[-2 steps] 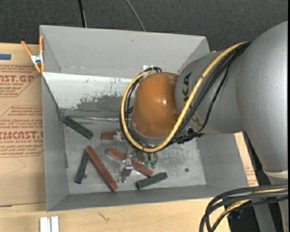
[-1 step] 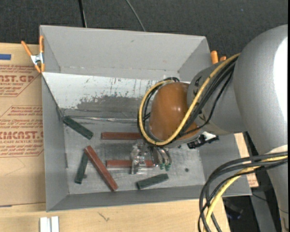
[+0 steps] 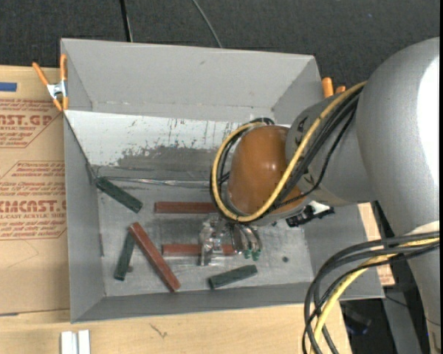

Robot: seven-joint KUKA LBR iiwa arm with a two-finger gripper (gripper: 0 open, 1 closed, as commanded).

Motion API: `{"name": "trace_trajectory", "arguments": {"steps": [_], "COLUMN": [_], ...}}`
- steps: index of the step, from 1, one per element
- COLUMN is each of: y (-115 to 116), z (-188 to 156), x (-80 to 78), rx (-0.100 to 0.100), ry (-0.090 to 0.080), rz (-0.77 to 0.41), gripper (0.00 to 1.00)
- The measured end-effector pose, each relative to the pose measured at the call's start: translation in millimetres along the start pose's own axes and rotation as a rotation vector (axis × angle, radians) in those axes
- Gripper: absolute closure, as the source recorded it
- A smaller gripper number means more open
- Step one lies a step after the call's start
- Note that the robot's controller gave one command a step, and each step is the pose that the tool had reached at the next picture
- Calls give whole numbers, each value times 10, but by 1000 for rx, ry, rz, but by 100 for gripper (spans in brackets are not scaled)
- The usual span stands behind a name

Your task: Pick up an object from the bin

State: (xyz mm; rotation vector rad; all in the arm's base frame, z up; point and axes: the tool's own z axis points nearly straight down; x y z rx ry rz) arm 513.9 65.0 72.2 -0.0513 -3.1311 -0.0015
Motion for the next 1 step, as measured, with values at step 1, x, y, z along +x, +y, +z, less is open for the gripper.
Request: {"name": "trace_trajectory", "arguments": {"steps": [1], "y": [20], "z": [-1889], "x": [-25], "rx": [1], "ry": [-18], "rz": [-87], "gripper": [100]}}
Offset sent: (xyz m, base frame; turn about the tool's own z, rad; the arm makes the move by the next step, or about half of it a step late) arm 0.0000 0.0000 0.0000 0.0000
